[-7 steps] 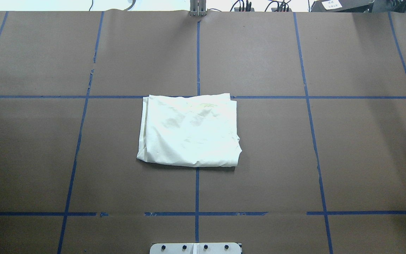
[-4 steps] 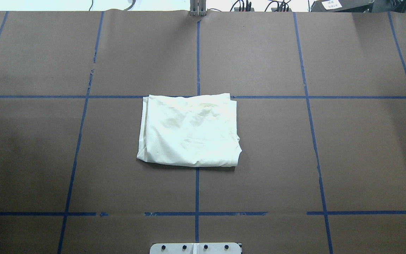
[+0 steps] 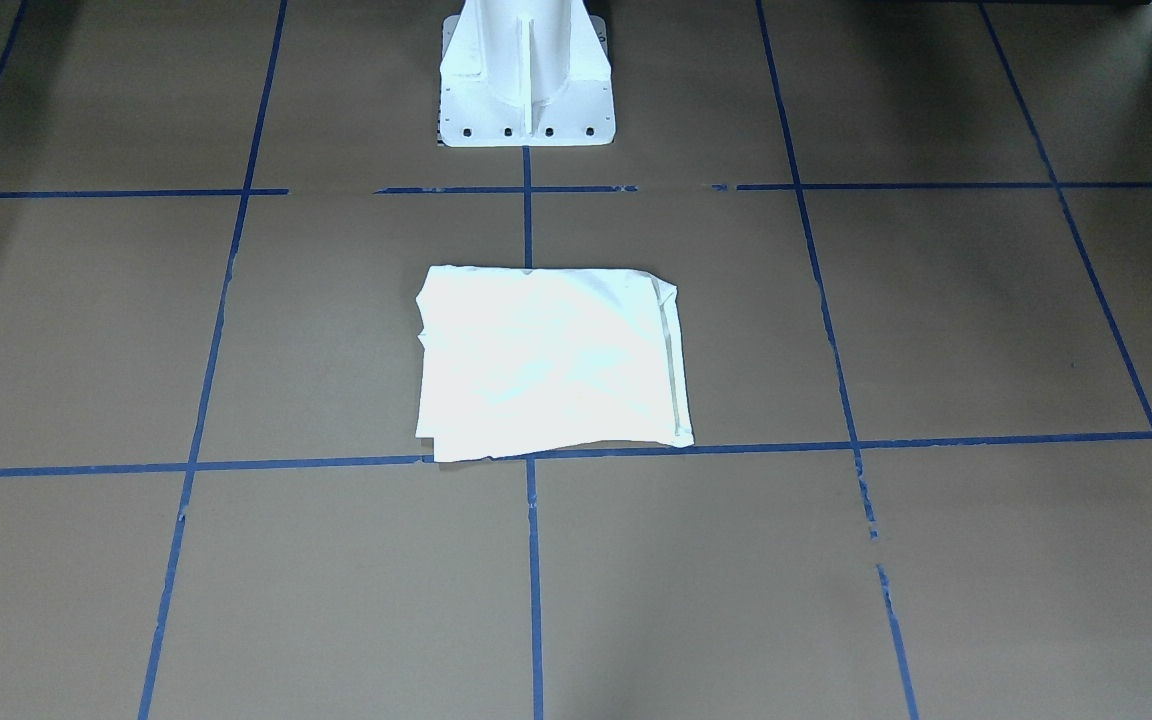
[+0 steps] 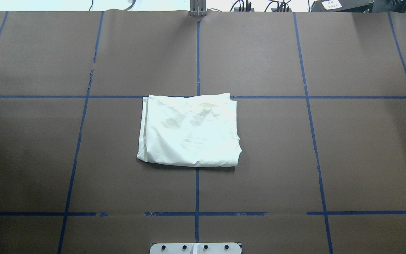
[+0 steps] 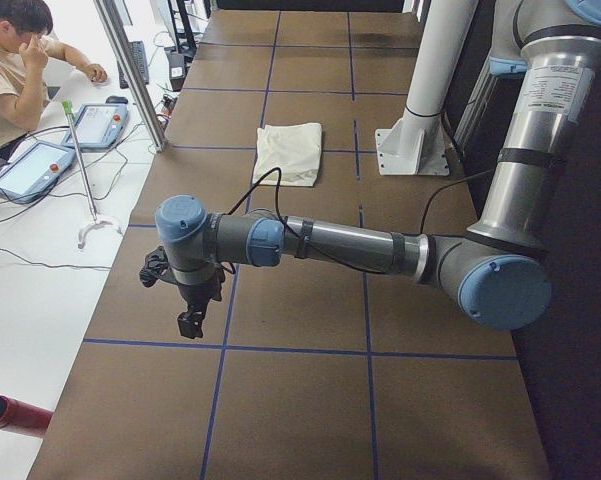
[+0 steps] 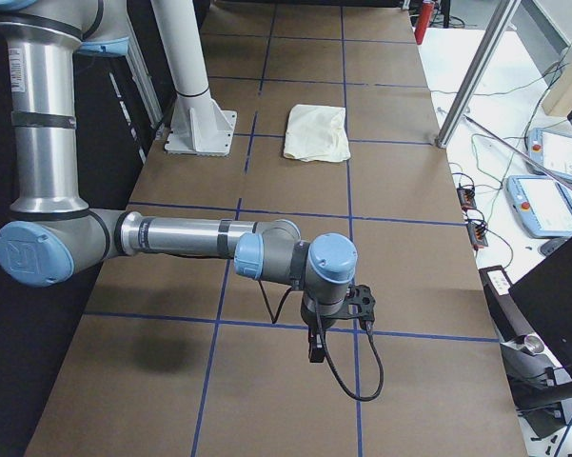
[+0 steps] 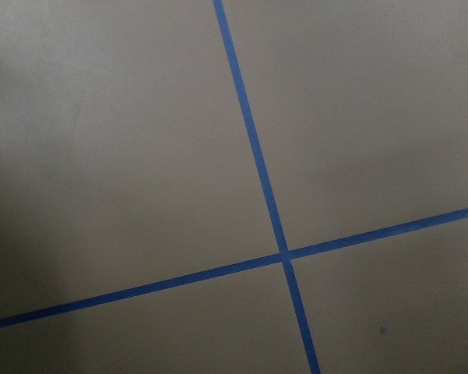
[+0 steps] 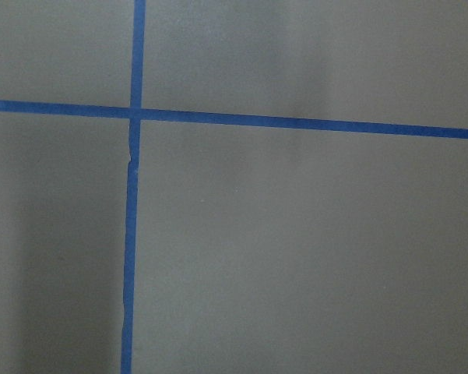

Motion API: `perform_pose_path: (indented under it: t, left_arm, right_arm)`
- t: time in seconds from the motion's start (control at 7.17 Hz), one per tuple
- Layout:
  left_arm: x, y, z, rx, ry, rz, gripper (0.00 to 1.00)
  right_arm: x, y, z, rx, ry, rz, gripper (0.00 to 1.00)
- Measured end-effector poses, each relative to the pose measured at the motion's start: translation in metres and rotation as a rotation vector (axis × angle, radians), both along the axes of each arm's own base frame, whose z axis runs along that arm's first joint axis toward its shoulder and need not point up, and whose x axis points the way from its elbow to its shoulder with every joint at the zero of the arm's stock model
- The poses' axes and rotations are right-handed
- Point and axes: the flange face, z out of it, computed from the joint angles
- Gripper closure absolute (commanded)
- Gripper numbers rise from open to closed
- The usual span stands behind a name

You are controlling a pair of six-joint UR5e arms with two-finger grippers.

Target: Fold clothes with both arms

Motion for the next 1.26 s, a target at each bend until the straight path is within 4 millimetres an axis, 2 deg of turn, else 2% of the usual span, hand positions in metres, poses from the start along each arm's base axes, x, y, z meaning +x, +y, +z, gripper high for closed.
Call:
perform_pose_path:
  t: [0.84,0.98,1.26]
  left_arm:
    - [0.001,0.002,0.001,-0.004,0.005,0.001,0.01]
    - [0.001,0.007,0.007,-0.009,0.007,0.003,0.01]
    - [0.001,0.039,0.026,-0.025,0.02,0.005,0.01]
  right_arm:
    - [-0.002,0.01,0.012,-0.028,-0.011,0.008,0.0]
    - [-0.002,0.011,0.012,-0.03,-0.012,0.008,0.0]
    - [-0.002,0.011,0.013,-0.031,-0.013,0.008,0.0]
